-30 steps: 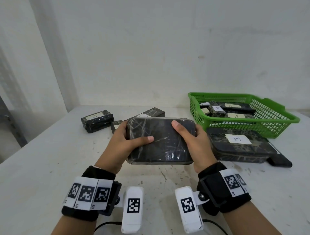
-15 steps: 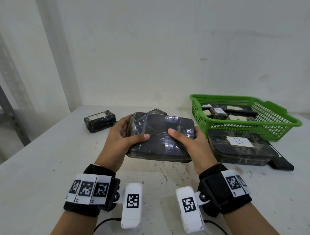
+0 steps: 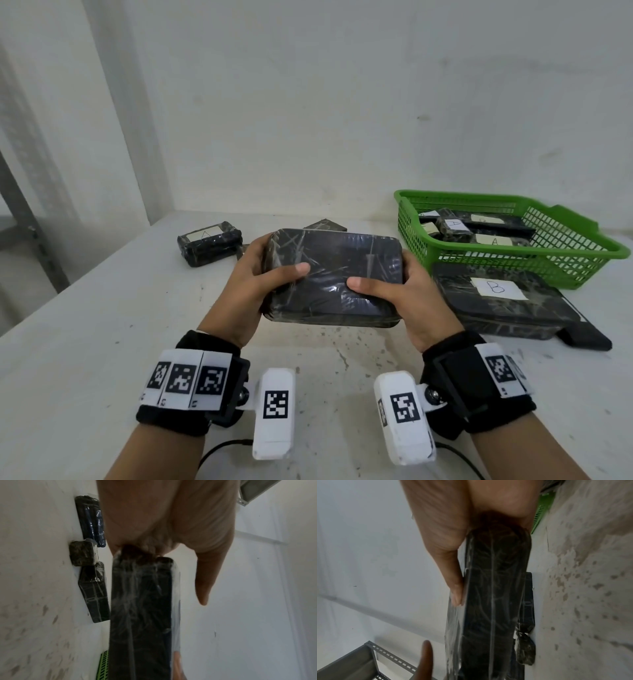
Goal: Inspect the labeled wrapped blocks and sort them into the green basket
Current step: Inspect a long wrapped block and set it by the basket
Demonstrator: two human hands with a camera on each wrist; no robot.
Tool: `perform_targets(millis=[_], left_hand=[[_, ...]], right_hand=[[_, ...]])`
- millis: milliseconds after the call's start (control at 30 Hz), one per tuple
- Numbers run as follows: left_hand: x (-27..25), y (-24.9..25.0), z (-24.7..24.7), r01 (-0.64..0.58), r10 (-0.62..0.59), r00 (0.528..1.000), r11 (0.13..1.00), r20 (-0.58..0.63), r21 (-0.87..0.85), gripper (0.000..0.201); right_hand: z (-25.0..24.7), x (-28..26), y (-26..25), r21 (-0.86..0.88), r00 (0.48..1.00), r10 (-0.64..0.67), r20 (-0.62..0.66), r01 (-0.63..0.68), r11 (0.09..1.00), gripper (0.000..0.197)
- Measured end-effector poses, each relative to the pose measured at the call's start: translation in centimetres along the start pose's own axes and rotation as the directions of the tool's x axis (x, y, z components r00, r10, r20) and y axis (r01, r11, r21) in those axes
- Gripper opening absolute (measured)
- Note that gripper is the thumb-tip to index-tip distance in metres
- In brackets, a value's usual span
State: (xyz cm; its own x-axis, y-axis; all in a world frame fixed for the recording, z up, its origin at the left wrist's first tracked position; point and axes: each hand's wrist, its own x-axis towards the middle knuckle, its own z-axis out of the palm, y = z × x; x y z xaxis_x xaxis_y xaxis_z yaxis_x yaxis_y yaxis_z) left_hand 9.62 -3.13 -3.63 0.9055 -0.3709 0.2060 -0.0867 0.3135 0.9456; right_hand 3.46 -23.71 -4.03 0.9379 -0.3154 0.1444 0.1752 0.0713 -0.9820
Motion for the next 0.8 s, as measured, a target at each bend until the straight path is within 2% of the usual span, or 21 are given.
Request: perform_targets(millis=[133, 233, 300, 367, 600, 700, 800], left_hand=[[0.2, -0.2, 0.2, -0.03, 0.031, 0.994, 1.0, -0.101, 0.008, 0.054], [0.3, -0.4, 0.1, -0.029, 0.032, 0.99, 0.999, -0.14, 0.02, 0.05], [0.3, -0.1, 0.0, -0.045, 0.045, 0.987, 0.999, -0.155, 0.003, 0.051], [0.3, 0.2, 0.1, -0.05, 0.046, 0.989, 0.998, -0.144, -0.028, 0.05], [0.2, 0.1, 0.2, -0.071, 0.069, 0.969, 0.998, -0.236, 0.0, 0.029], [0.2, 0.1, 0.4, -0.071, 0.072, 0.966, 0.997, -0.249, 0.014, 0.03], [0.1, 0.3, 0.6, -0.061, 0.061, 0.973, 0.998, -0.223, 0.009, 0.043]], right_hand=[[0.3, -0.1, 0.3, -0.045, 1.0, -0.023, 0.001, 0.023, 0.999, 0.084], [0.4, -0.4, -0.1, -0.071, 0.997, -0.021, 0.081, 0.027, 0.997, 0.092], [0.3, -0.5, -0.3, -0.091, 0.991, -0.031, 0.128, 0.042, 0.995, 0.083], [0.2, -0.5, -0.2, -0.13, 0.992, -0.052, 0.118, 0.068, 0.989, 0.073], [0.9, -1.0, 0.1, -0.171, 0.988, -0.057, 0.147, 0.082, 0.982, 0.073], [1.2, -1.1, 0.3, -0.141, 0.99, -0.053, 0.129, 0.071, 0.987, 0.079], [1.3, -0.9, 0.9, -0.163, 0.996, -0.068, 0.059, 0.077, 0.984, 0.088]])
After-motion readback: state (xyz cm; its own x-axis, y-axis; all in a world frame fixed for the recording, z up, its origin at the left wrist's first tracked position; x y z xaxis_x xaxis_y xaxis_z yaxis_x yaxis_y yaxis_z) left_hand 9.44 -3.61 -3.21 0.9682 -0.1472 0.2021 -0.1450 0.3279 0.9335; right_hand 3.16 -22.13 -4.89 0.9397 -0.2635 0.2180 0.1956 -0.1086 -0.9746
